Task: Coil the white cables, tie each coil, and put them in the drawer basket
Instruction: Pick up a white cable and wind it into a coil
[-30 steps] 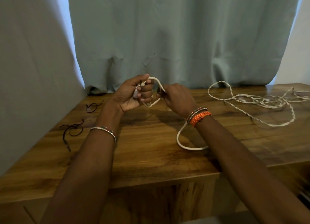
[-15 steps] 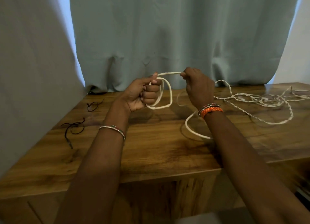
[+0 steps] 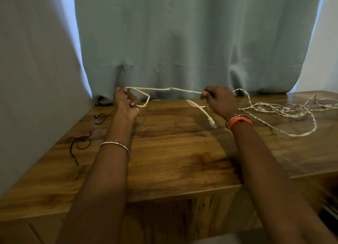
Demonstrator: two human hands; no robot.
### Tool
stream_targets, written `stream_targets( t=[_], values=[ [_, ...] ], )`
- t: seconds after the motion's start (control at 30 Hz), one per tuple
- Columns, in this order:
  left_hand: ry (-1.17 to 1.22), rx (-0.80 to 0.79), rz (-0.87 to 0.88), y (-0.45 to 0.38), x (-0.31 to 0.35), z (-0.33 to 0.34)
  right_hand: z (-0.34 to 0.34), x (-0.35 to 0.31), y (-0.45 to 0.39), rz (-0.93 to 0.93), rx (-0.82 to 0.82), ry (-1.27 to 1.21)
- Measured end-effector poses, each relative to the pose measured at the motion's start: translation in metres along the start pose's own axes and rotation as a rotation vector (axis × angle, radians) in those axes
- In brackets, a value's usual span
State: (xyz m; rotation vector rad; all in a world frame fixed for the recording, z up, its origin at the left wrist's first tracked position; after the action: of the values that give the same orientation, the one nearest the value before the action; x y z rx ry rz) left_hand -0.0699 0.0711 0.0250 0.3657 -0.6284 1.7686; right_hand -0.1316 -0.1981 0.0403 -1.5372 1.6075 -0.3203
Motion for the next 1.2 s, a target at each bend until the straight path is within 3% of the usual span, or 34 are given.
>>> stream_targets(
  t=[0.1, 0.2, 0.33, 0.47, 0.57, 0.7, 0.87, 0.97, 1.07, 1.2],
  values=[
    [0.013, 0.186, 0.104, 0.002, -0.008, -0.003, 0.005, 0.003, 0.0, 0.023, -0.057, 0.001],
    [-0.377, 0.227, 0.339, 0.001, -0.01, -0.003, 0.008, -0.018, 0.008, -0.051, -0.096, 0.025],
    [-0.655, 0.053, 0.435, 0.006, -0.014, 0.003, 0.015, -0.047, 0.018, -0.074, -0.198, 0.098],
    [-0.859, -0.215, 0.466, 0.019, -0.029, 0.014, 0.033, -0.067, 0.031, -0.047, -0.526, 0.091],
    [-0.843, -0.47, 0.395, 0.034, -0.042, 0.028, 0.034, -0.079, 0.039, 0.001, -0.743, -0.178],
    [-0.971, -0.722, 0.326, 0.054, -0.056, 0.037, 0.025, -0.078, 0.036, 0.153, -0.8, -0.664],
    [-0.971, -0.713, 0.003, 0.057, -0.066, 0.038, 0.034, -0.052, 0.031, 0.699, -0.974, -1.138],
    [-0.929, -0.751, -0.11, 0.06, -0.064, 0.036, 0.026, -0.038, 0.024, 0.788, -0.902, -1.464],
    [-0.935, -0.763, -0.112, 0.058, -0.058, 0.03, 0.017, -0.017, 0.013, 0.798, -0.757, -1.559],
    [-0.849, -0.731, -0.109, 0.056, -0.043, 0.028, 0.017, 0.031, 0.004, 1.069, -0.253, -1.686]
  ],
)
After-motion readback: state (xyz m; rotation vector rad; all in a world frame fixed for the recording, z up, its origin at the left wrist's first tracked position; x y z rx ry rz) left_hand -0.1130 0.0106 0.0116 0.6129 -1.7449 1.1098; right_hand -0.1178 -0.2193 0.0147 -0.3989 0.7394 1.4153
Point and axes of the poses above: each hand's wrist, its own y-axis away from the middle knuckle, its own z-axis out of the palm, x = y × z, the point moved 5 cm from there along -y, towards the middle knuckle, and after that the axes turned 12 degrees about z, right-handed, at the moved point
